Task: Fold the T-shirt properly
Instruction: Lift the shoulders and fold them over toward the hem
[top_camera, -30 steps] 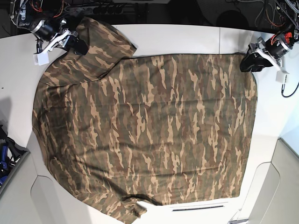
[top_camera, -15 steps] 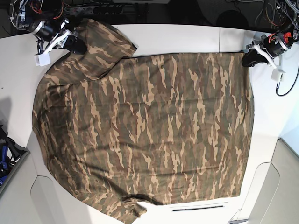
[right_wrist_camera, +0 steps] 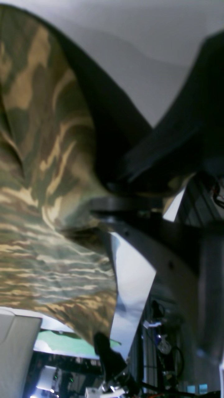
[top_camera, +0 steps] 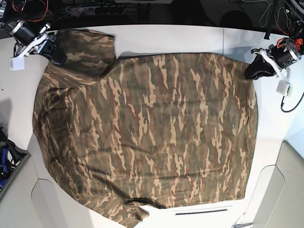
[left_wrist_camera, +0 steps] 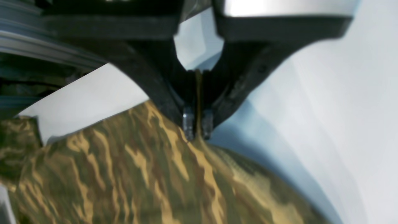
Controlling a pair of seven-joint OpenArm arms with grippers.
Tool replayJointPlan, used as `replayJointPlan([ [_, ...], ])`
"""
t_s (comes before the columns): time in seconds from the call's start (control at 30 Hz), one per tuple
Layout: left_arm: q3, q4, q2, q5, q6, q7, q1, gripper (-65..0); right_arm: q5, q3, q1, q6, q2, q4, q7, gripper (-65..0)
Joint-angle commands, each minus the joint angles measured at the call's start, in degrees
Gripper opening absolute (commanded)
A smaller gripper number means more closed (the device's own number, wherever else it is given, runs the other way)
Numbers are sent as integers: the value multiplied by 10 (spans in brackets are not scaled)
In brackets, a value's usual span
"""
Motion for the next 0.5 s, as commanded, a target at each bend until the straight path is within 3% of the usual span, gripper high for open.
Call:
replayJointPlan([
  [0.0, -5, 10, -10, -11, -5, -15, -7, -650, 17, 6, 7, 7, 6, 14, 9, -650],
  [0.27, -5, 9, -10, 16, -5, -18, -61, -650, -22, 7, 86, 6, 6, 15, 14, -650],
  [0.47, -5, -5, -10, 80, -5, -82, -95, -650, -71, 6, 169, 6, 6, 11, 27, -650],
])
